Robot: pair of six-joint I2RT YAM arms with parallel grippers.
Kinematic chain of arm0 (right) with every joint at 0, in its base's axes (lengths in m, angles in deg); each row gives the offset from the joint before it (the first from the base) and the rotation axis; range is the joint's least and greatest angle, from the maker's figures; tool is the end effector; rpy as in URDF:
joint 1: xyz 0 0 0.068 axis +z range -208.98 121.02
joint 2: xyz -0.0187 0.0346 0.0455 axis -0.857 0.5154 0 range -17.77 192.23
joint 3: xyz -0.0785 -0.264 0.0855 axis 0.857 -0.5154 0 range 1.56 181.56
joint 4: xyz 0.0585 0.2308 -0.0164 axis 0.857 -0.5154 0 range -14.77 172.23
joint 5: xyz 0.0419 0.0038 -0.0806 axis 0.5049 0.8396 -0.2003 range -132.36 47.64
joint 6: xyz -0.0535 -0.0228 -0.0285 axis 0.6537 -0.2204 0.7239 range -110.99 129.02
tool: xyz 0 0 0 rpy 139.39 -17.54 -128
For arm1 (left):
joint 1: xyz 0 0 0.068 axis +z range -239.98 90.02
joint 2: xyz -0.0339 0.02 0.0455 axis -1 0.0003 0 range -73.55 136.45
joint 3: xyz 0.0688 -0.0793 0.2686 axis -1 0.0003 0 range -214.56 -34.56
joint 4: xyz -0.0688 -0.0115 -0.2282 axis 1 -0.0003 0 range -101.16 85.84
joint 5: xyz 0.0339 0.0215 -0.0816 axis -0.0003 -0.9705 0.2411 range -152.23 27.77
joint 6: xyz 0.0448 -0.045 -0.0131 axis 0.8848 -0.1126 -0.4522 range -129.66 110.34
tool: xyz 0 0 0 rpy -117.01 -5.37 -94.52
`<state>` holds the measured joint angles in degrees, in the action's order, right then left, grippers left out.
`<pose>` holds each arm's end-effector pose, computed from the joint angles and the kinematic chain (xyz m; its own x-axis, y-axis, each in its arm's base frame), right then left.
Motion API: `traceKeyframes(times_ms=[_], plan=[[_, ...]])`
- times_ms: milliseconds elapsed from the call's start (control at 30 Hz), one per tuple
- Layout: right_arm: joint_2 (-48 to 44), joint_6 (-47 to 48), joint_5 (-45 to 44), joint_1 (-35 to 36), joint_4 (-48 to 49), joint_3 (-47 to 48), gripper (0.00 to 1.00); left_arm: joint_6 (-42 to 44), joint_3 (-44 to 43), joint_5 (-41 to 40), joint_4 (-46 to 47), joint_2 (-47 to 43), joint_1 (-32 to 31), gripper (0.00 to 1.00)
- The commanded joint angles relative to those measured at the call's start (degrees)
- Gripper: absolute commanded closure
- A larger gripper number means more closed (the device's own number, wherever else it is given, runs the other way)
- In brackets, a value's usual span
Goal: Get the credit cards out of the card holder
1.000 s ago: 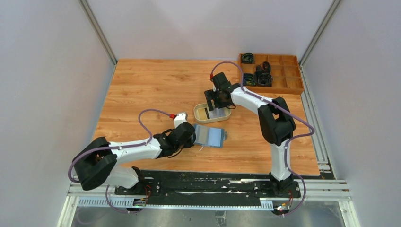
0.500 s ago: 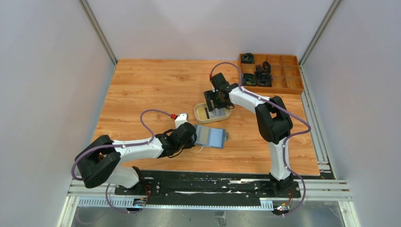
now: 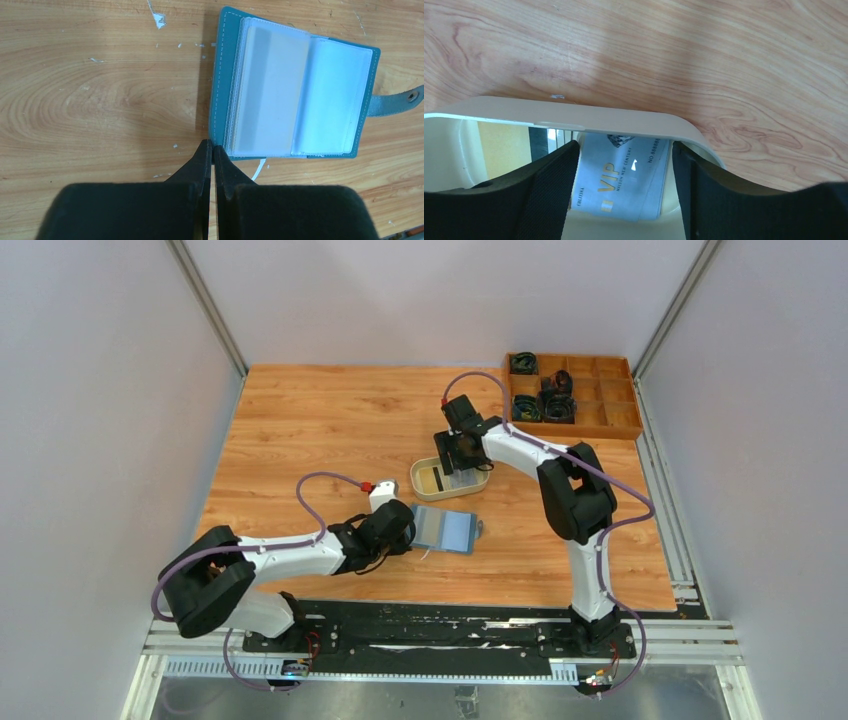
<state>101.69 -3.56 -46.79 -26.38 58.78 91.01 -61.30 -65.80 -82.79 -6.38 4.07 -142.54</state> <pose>0.3836 0.2406 0.1991 -0.7692 -0.2341 -0.5947 -0.3390 0.9382 0.0692 0.1575 -0.1765 0.1778 -0.7552 -0.2213 -0.6170 0.0161 0.9347 -0.3551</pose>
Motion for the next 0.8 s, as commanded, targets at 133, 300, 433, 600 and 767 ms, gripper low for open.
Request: traceKeyframes(times_ms=[133, 300, 433, 600, 767], plan=[[0.4, 0.6, -2.2, 0.6, -2.4, -1.3, 0.33, 0.0, 0.9, -0.2, 0.0, -1.2, 0.4, 1.00], [-1.6, 2.0, -2.7, 0.5, -2.8, -1.7, 0.17, 0.2, 0.5, -0.1, -0.3, -1.4, 0.4, 1.00], [-4.5, 3.2, -1.6, 0.4, -2.8, -0.9, 0.10, 0.4, 0.0, 0.0, -0.6, -1.5, 0.4, 1.00], [-8.8, 4.2, 3.2, 0.2, -2.9, 1.4, 0.10, 0.5, -0.5, 0.1, -0.4, -1.0, 0.5, 1.00], [-18.4, 0.5, 11.1, 0.1, 2.3, -5.4, 0.10, 0.5, -0.6, 0.0, 0.0, 0.5, 0.4, 1.00]])
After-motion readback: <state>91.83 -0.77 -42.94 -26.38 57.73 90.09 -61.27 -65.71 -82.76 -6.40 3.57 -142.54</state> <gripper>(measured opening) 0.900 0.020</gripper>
